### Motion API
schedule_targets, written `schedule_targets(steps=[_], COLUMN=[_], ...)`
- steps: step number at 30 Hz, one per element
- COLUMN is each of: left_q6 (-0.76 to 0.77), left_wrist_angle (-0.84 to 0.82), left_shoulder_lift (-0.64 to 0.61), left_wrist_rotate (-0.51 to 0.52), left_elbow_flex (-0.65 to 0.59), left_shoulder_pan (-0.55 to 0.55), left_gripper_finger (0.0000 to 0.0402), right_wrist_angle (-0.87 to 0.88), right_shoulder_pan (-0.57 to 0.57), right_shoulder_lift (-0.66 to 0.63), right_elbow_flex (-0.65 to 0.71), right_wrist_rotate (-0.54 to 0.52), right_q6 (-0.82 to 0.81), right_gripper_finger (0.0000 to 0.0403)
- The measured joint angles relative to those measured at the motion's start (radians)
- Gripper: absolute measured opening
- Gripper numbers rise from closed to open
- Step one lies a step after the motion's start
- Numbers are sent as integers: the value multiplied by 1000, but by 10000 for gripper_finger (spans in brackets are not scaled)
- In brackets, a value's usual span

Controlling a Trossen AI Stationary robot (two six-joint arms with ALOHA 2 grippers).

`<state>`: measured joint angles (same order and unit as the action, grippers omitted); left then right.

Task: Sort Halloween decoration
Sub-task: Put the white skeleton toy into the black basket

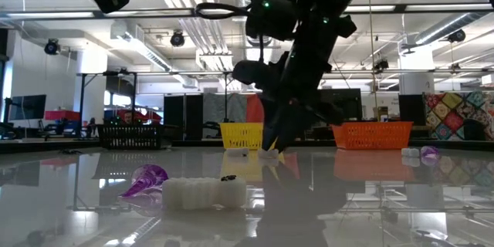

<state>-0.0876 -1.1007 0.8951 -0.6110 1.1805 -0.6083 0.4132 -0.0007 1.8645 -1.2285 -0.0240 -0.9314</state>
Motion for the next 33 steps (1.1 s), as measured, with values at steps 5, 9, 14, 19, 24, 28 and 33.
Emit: schedule_targets(steps=[5,9,14,19,24,28,33], left_q6=[-3,3,12,15,-4,-8,-36], left_wrist_angle=[1,2,2,3,3,1,-1], left_shoulder_lift=[0,0,0,0,0,0,0], left_wrist_rotate=[0,0,0,1,16,124,209], left_elbow_flex=[0,0,0,0,0,0,0], left_shoulder_pan=[0,0,0,0,0,0,0], left_gripper_finger=[79,79,79,79,79,79,79], right_wrist_angle=[0,-4,-3,-6,8,58,123], right_shoulder_pan=[3,-1,-1,-6,-9,-10,-9], right_shoulder_lift=[21,67,91,88,90,79,72], right_elbow_flex=[9,3,2,2,-15,-69,-170], right_wrist_rotate=[-9,-2,-2,3,39,63,79], right_q6=[-3,-24,-51,-40,0,31,81], right_gripper_finger=[93,93,83,32,17,16,14])
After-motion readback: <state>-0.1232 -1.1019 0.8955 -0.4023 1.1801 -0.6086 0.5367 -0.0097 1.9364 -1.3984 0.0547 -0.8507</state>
